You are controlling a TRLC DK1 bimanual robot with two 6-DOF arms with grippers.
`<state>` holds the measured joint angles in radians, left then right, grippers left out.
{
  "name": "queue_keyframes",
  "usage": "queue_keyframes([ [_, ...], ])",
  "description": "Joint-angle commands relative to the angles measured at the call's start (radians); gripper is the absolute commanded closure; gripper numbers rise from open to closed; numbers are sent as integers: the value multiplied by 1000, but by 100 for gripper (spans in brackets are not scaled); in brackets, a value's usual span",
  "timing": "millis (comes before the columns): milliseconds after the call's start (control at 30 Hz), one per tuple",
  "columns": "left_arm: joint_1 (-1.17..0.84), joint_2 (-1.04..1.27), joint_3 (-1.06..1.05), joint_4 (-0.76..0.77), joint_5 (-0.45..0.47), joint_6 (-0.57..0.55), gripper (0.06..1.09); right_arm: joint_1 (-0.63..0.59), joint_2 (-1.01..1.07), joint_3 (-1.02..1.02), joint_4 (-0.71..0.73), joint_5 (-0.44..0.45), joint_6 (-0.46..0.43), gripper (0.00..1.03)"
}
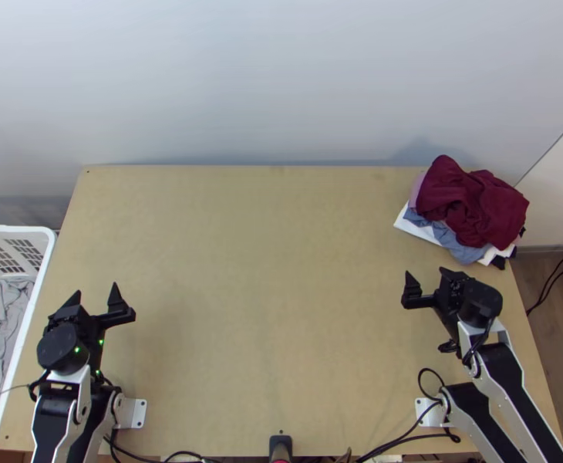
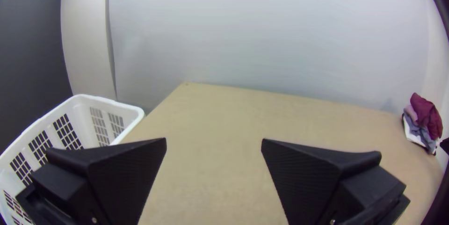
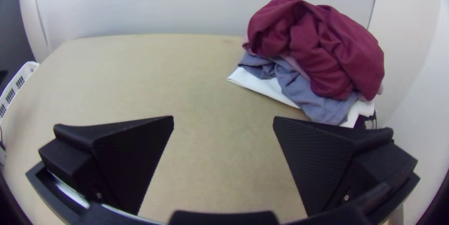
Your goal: Fold the t-shirt
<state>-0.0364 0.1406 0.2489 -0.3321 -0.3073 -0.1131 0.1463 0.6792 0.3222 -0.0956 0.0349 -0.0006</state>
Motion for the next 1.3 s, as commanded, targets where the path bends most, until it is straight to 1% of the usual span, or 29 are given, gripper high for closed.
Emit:
queue_keyframes([
  [0,-10,-145,-31,22,11,4,10,-21,-79,-64,80,37,-7,4],
  [133,-11,-142,-31,21,11,1,10,-33,-188,-68,50,56,-10,4],
  [200,-11,-142,-30,5,10,1,10,-33,-267,-92,25,86,-6,4],
  [267,-10,-142,-26,-12,10,1,10,-36,-398,-138,-1,126,7,4],
  [333,-8,-142,-25,-16,11,1,10,-34,-630,-203,-13,160,2,4],
  [367,-8,-142,-25,-16,10,1,10,-31,-695,-239,-15,166,5,4],
  [433,-8,-142,-23,-22,11,3,10,-25,-659,-233,-42,168,11,4],
  [467,-7,-142,-23,-27,10,3,10,-27,-687,-253,-36,168,11,4],
  [500,-7,-142,-23,-27,11,3,10,-27,-687,-264,-13,168,5,4],
  [600,-8,-142,-22,-28,10,3,10,7,-684,-272,-10,168,-27,4],
  [800,-8,-142,-23,-28,10,3,10,7,-682,-270,-12,166,-10,4],
  [933,-8,-142,-23,-28,11,3,10,1,-684,-272,-10,168,-49,4],
  [1000,-8,-142,-23,-28,11,3,10,4,-682,-267,-36,168,-41,4],
  [1267,-8,-142,-23,-28,11,3,10,4,-682,-267,-36,168,-41,4],
])
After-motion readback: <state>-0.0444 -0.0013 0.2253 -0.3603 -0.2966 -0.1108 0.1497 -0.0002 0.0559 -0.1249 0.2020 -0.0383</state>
